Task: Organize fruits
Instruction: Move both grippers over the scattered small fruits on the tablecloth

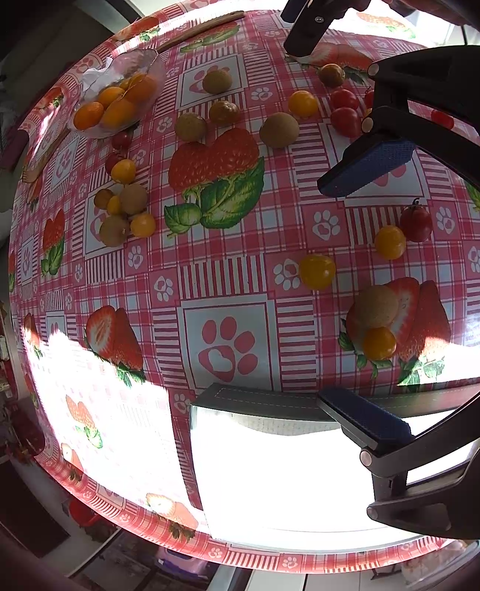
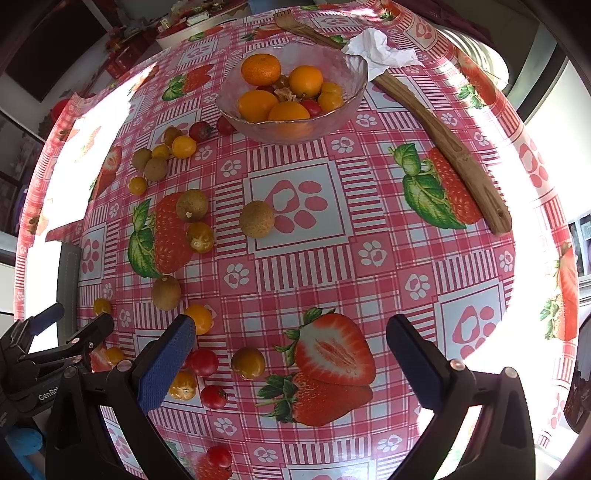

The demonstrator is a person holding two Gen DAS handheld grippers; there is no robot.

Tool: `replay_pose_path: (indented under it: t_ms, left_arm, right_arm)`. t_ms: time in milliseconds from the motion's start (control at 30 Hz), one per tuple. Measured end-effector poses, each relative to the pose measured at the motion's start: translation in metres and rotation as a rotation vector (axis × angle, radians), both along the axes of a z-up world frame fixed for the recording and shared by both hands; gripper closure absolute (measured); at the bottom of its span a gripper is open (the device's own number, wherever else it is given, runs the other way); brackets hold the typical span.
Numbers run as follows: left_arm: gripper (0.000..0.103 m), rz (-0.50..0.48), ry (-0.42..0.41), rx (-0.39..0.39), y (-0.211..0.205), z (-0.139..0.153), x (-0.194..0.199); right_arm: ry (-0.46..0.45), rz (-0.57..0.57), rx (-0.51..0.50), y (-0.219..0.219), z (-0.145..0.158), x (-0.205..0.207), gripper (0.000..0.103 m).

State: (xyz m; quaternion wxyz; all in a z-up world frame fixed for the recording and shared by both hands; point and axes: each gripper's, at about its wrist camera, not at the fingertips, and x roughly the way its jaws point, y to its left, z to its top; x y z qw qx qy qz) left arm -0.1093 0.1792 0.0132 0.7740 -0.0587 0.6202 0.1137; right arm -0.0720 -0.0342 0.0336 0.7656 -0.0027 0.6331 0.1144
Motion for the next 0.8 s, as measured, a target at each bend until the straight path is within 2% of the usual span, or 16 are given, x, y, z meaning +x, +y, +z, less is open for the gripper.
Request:
replay_pose_path:
  t_ms: [500,800]
  left_arm:
    - [0.000,0.001,0.003,-0.008,0.007,-0.013,0.007]
    - [0.000,-0.030,0.004,0.018,0.004,-0.025,0.022]
  right_arm:
    - [0.009,0.003,-0.006,0.000,-0.006,0.006,0.000]
    - [0.003,0.015,-0.011,0.009,-0.014,0.025,0.000]
